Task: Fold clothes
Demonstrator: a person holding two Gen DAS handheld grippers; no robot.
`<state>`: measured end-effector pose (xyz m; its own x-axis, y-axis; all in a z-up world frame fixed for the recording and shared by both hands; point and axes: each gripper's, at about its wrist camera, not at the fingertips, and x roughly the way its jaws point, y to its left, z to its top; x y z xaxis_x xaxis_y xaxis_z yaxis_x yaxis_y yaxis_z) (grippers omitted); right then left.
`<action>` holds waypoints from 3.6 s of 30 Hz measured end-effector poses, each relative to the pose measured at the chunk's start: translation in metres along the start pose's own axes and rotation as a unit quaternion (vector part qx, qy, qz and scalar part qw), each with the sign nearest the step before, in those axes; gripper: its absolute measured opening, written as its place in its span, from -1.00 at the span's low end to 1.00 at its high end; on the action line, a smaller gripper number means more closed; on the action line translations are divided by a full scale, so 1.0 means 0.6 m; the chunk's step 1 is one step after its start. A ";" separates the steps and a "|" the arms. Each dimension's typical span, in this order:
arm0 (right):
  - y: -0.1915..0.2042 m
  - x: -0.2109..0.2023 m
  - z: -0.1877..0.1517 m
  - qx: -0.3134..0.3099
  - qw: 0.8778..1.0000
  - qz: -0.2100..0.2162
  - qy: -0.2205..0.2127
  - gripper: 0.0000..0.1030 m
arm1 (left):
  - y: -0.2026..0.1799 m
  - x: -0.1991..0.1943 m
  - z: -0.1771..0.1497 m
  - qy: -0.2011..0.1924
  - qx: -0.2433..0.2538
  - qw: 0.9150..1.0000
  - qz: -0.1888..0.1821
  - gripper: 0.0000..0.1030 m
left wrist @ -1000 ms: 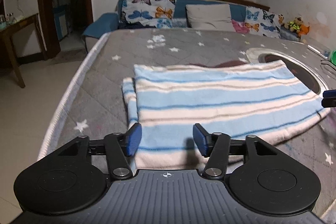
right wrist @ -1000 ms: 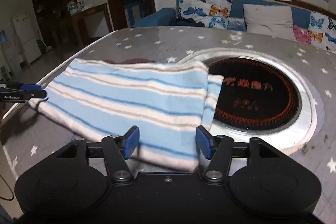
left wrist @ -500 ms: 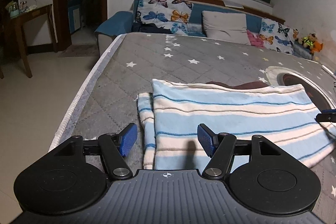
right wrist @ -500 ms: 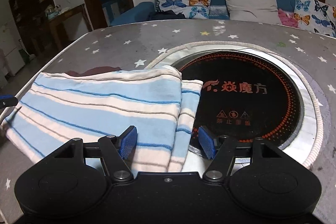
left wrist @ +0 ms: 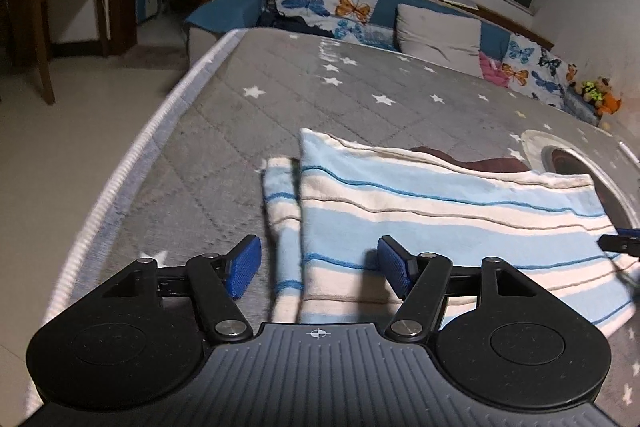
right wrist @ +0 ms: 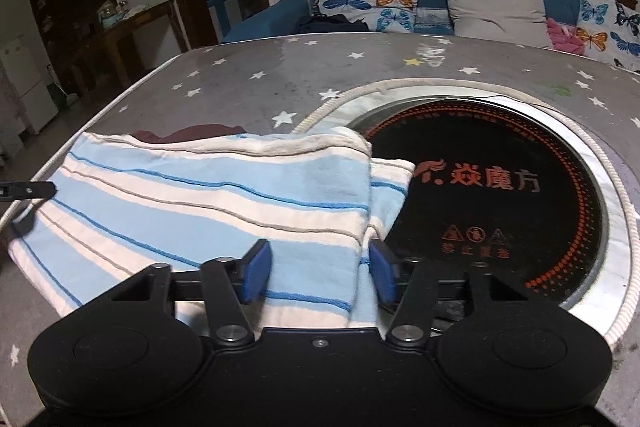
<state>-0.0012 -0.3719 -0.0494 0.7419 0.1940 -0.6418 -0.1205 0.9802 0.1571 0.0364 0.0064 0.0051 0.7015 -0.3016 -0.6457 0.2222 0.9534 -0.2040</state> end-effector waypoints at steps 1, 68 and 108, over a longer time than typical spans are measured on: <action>0.001 0.000 0.000 0.000 1.000 0.002 0.000 -0.11 | -0.001 0.001 0.000 -0.001 -0.001 1.000 -0.006 -0.01; -0.057 0.104 0.196 -0.040 0.992 -0.114 -0.035 -0.03 | -0.046 0.065 0.184 -0.073 0.059 0.990 0.107 -0.14; -0.368 -0.140 -0.078 0.115 0.952 -0.274 -0.074 0.49 | -0.027 -0.075 -0.078 -0.075 -0.064 0.970 0.223 0.42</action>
<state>-0.0677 -0.6028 -0.0650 0.7388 -0.3673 -0.5650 0.4455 0.8953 0.0005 -0.0304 0.0046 0.0027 0.8013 0.1534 -0.5783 -0.2055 0.9783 -0.0252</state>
